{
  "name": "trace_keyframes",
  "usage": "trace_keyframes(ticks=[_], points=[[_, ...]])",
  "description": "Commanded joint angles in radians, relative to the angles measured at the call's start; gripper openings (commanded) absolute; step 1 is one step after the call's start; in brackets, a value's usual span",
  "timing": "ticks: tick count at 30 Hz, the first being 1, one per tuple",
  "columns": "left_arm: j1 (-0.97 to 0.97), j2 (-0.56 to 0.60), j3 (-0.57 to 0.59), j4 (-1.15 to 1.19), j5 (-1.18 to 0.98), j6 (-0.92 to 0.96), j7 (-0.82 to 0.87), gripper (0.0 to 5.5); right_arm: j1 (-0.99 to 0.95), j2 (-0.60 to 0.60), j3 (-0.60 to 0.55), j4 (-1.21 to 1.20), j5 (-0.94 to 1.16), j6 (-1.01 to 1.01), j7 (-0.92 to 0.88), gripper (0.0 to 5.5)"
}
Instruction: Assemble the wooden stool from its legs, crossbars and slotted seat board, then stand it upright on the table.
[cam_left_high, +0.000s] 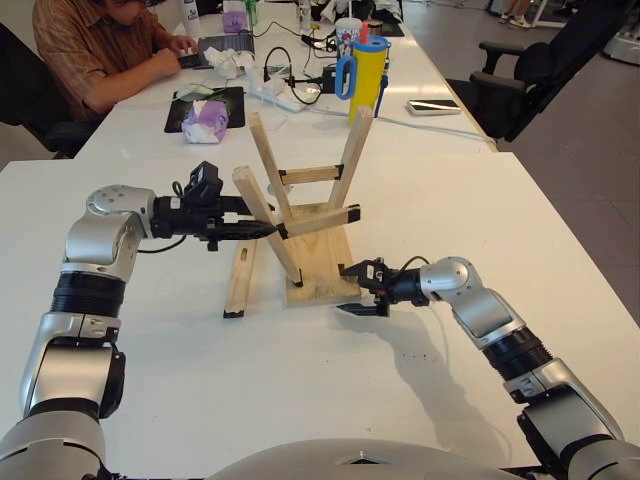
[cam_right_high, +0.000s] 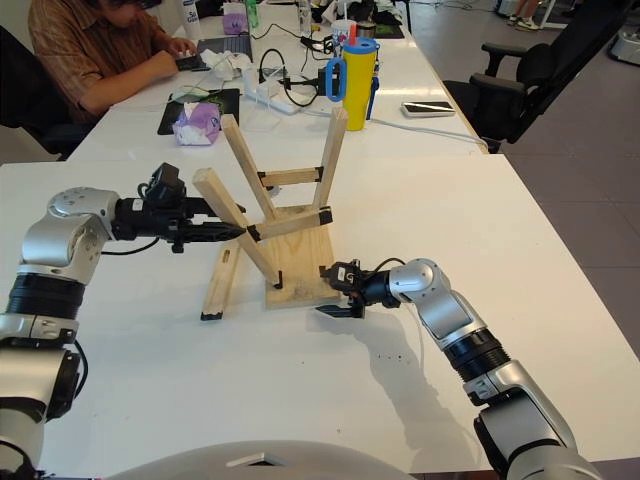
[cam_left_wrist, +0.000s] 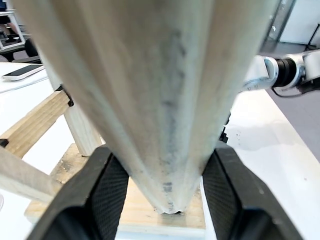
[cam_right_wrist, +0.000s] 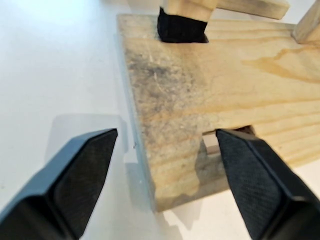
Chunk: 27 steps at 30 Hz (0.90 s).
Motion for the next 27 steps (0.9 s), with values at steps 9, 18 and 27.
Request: trace_keyframes(ticks=[9, 18, 27], points=[[0.192, 0.005, -0.069, -0.117, 0.157, -0.123, 0.117, 2.07, 0.087, 0.007, 0.052, -0.034, -0.025, 0.112, 0.010, 3.64], [0.485, 0.069, 0.118, -0.355, 0.186, -0.099, 0.388, 3.50, 0.144, 0.022, 0.045, -0.073, -0.035, 0.192, -0.077, 3.64], [0.802, -0.156, 0.288, -0.763, 0.153, 0.290, 0.919, 3.74, 0.252, 0.075, 0.011, -0.181, -0.006, 0.309, -0.228, 3.64]])
